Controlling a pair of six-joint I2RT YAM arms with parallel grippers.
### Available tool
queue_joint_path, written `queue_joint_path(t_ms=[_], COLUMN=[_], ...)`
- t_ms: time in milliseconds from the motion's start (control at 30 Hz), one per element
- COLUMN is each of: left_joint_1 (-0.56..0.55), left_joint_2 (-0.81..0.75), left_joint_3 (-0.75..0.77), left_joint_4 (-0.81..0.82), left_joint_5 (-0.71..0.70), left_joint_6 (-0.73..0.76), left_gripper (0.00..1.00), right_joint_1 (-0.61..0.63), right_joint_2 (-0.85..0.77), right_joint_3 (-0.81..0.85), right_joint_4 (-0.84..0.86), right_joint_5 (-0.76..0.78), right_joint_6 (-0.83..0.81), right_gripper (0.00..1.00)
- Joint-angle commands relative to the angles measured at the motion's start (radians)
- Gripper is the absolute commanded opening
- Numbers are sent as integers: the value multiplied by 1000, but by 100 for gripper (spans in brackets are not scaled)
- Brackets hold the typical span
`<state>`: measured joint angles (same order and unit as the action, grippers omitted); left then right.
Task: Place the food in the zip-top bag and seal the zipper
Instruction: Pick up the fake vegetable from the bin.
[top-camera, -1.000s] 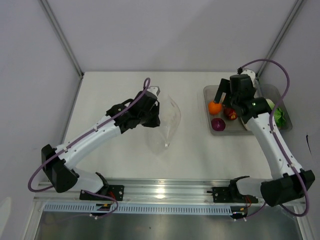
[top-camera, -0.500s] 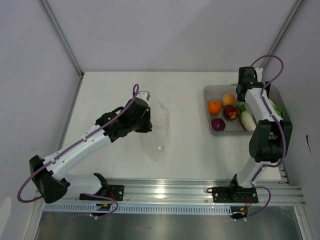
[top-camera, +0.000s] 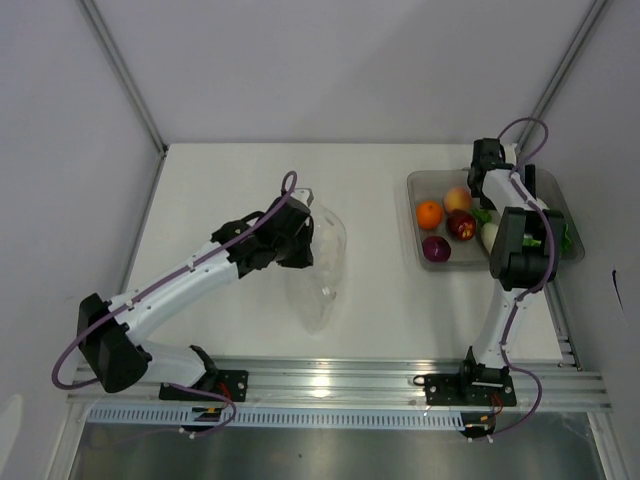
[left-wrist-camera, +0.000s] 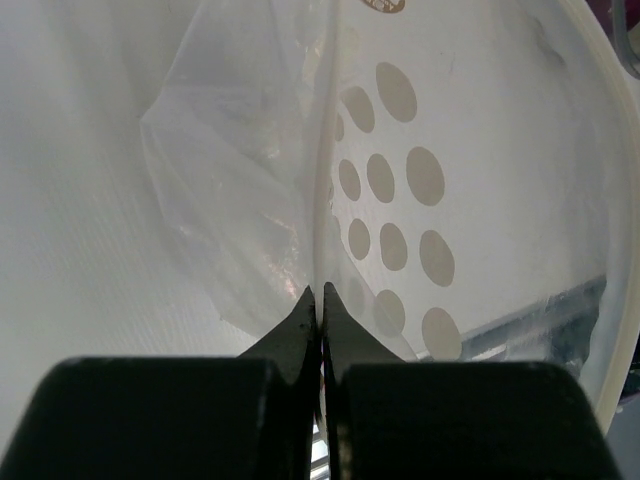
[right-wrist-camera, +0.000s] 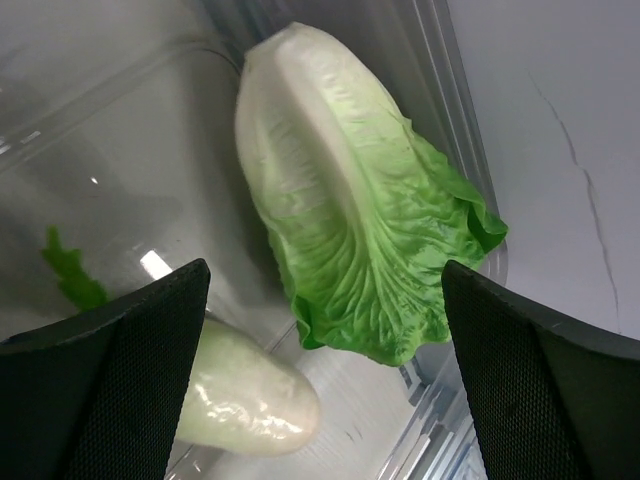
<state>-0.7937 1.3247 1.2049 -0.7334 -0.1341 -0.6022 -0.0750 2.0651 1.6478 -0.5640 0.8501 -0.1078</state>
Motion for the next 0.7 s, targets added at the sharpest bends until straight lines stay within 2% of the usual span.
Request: queue_joint_path(t_ms=[0, 300, 567, 667], left_joint_1=[7, 7, 5, 5], left_joint_2=[11, 47, 71, 80], left_joint_3=[25, 48, 58, 56], left_joint_4=[20, 32, 37, 39], left_joint_5=[24, 53, 71, 77], left_joint_6=[8, 24, 30, 32], left_gripper=[1, 1, 1, 1], right_joint_1=[-35, -65, -86, -92], right_joint_2=[-7, 33, 33, 44], right_joint_3=[-20, -33, -40, -43], right_joint_4=[78, 144, 108, 115], right_joint_5=[61, 49, -86, -54], right_joint_6=[-15, -52, -7, -10], right_gripper=[99, 100, 99, 99])
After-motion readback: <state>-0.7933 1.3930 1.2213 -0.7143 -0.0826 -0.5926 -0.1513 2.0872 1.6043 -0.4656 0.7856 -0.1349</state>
